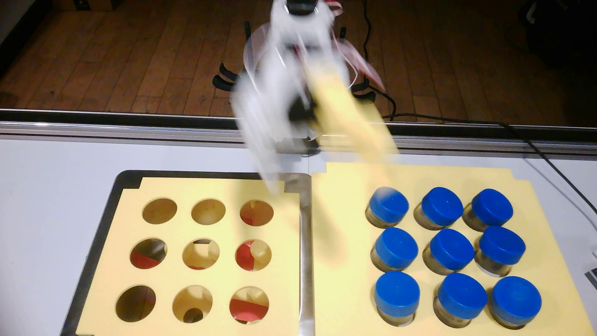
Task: Move the test tubes
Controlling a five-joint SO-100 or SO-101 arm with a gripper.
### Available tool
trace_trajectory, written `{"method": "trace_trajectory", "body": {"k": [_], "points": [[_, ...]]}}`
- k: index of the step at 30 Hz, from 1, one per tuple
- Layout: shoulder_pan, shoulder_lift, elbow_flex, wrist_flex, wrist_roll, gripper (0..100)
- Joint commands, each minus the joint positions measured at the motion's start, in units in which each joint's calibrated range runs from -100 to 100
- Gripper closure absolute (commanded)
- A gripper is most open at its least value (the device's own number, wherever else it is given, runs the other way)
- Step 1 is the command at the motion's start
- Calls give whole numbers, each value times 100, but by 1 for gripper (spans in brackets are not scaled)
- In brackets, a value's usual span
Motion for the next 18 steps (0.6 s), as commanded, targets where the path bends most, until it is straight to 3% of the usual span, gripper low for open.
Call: {"method": "trace_trajectory", "body": {"k": [1,4,8,18], "points": [[698,-1722,584,-32,-7,72],[1232,-2755,1564,-32,-12,80],[1424,-4101,3071,-42,-12,100],[1402,-7479,7783,-51,-38,100]]}}
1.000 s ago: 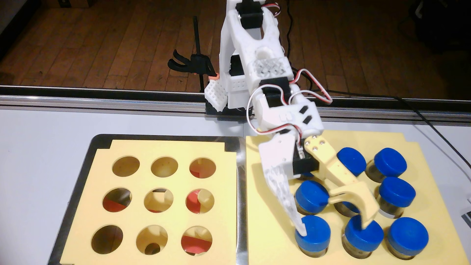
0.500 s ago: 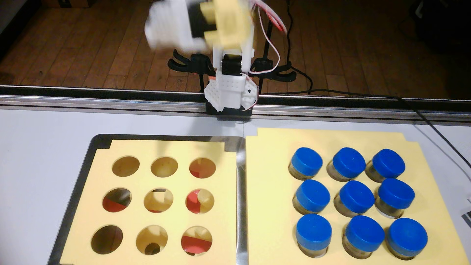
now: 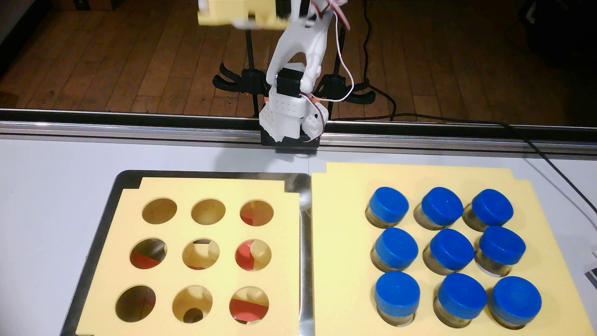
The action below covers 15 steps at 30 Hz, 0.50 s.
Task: Move the test tubes
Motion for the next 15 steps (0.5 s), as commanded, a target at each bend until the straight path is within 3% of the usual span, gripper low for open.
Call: {"method": "trace_trajectory", "body": {"k": [1,4,6,8,11,12,15], "points": [[23,-1896,2548,-51,-49,100],[82,-3381,4645,-90,-43,99],[53,-3337,4899,16,-38,99],[-66,-3320,4890,885,-17,99],[-281,-3337,4890,2756,-23,99],[-444,-3329,4890,4232,-17,99],[-762,-3329,4890,6664,-28,99]]}}
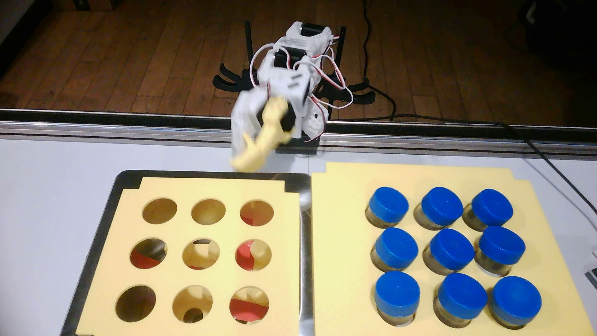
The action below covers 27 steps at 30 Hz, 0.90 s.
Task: Move the test tubes
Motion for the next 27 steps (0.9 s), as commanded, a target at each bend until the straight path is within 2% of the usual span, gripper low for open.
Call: {"method": "trace_trajectory", "body": {"k": [1,2,5,12,27], "points": [[-380,-57,75,4237,-13,99],[-469,-49,66,4584,-13,99],[-477,-49,66,4517,-18,99],[-1225,-40,66,4536,-18,99],[-1203,-40,66,4536,-18,99]]}}
